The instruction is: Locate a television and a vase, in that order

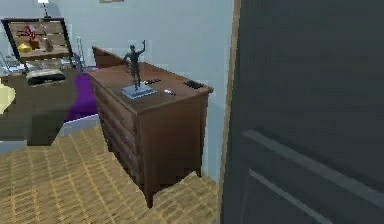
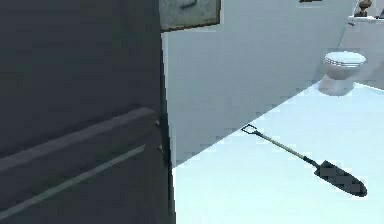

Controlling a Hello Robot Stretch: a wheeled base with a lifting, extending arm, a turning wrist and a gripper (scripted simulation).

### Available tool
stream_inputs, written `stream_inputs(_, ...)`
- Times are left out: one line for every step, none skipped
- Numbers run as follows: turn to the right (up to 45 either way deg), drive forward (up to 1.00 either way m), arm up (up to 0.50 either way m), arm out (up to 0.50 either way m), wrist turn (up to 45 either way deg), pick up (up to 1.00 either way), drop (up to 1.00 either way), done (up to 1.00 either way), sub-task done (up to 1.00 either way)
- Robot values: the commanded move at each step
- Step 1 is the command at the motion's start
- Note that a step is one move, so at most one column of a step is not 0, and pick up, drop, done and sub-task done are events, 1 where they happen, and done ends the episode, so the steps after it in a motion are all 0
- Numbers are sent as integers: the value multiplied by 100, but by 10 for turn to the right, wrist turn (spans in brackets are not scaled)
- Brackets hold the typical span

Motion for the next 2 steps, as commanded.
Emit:
stream_inputs(0,25,0,0,0,0,0,0,0)
stream_inputs(-450,0,0,0,0,0,0,0,0)
